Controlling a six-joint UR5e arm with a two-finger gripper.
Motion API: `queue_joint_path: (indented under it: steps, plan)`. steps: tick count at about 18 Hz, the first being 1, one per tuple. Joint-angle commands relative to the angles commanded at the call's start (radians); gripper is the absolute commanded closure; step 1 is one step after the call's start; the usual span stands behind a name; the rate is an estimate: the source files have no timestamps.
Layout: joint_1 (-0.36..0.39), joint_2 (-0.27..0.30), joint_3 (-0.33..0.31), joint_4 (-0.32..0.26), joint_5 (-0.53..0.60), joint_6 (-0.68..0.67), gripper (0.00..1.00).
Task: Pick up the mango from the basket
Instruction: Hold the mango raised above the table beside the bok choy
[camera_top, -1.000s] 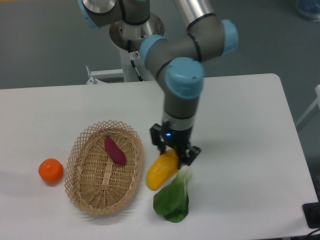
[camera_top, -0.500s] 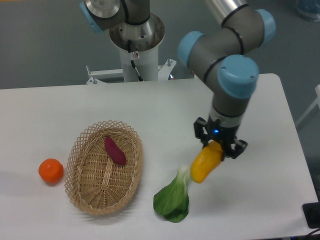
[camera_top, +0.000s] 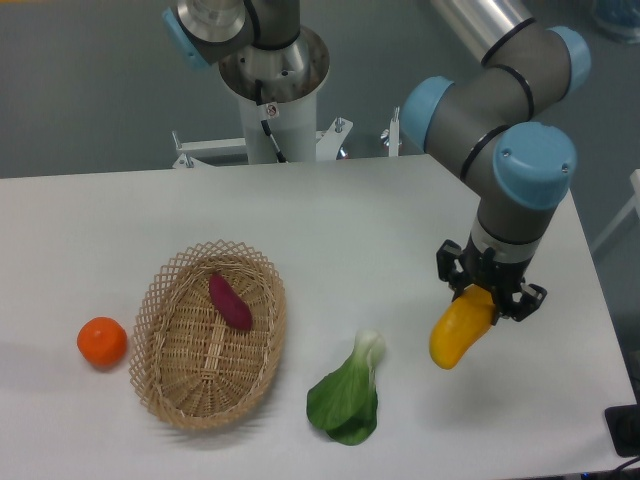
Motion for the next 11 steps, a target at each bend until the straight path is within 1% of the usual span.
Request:
queue_joint_path:
  steps: [4, 11]
  plan:
    - [0.003, -0.014, 0.006, 0.006, 0.0, 0.002, 0.64]
    - [0.011, -0.012, 0.008, 0.003, 0.009, 0.002, 0.63]
